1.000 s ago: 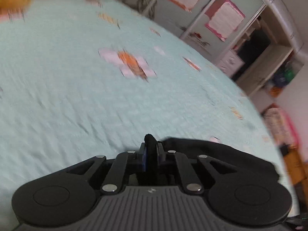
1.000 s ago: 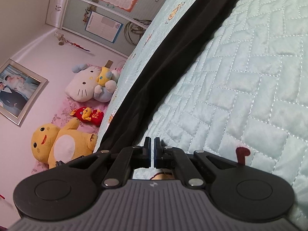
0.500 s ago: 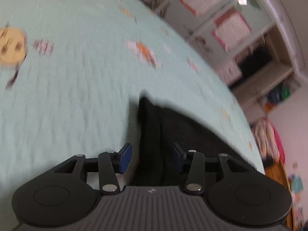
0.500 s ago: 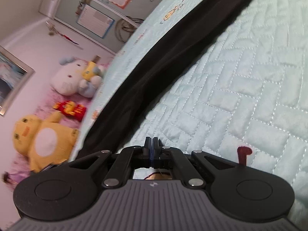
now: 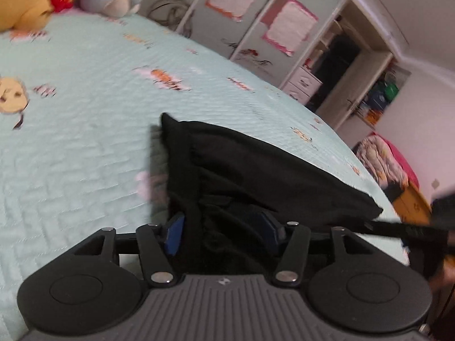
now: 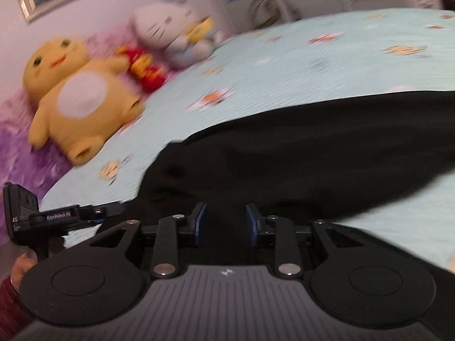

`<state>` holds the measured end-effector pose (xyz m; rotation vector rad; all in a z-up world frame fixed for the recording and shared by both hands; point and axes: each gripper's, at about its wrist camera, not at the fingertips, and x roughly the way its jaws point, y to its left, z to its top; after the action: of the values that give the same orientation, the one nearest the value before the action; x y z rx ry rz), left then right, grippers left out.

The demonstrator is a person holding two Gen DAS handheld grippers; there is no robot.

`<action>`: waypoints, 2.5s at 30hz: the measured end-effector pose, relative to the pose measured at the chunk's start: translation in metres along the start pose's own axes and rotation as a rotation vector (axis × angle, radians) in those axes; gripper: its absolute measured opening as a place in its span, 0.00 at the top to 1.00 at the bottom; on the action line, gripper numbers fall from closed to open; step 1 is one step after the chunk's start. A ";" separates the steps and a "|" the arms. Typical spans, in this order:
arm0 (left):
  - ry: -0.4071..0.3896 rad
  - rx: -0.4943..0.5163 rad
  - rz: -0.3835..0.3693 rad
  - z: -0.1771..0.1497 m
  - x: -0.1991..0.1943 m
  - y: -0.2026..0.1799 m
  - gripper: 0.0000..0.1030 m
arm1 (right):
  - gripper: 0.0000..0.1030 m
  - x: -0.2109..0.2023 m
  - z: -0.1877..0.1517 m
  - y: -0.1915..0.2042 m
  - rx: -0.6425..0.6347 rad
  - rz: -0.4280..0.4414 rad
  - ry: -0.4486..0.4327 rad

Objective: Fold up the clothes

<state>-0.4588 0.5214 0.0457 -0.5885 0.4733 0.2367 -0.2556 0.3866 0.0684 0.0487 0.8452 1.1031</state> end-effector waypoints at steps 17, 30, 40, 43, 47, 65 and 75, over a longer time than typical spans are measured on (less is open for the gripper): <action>-0.019 0.270 -0.040 -0.014 0.018 -0.026 0.36 | 0.72 0.154 0.036 0.132 -0.368 -0.031 0.328; 0.018 -0.227 -0.102 0.027 0.033 0.073 0.38 | 0.96 0.122 0.029 0.070 -0.111 0.095 0.212; 0.170 -0.367 -0.135 0.035 0.094 0.096 0.66 | 0.96 0.114 0.027 0.051 -0.044 0.141 0.176; 0.180 -0.384 -0.145 0.035 0.099 0.098 0.66 | 0.96 0.114 0.026 0.047 -0.029 0.152 0.174; 0.202 -0.376 -0.149 0.037 0.104 0.092 0.66 | 0.96 0.115 0.026 0.044 -0.006 0.160 0.164; 0.161 -0.234 0.024 0.044 0.076 0.088 0.96 | 0.62 0.037 -0.045 -0.015 0.081 0.094 0.011; 0.176 -0.276 0.035 0.041 0.081 0.092 0.94 | 0.62 0.015 -0.062 -0.032 0.037 0.071 -0.040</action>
<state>-0.4055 0.6261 -0.0076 -0.8759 0.6271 0.2875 -0.2673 0.3604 0.0027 0.1324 0.8334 1.1492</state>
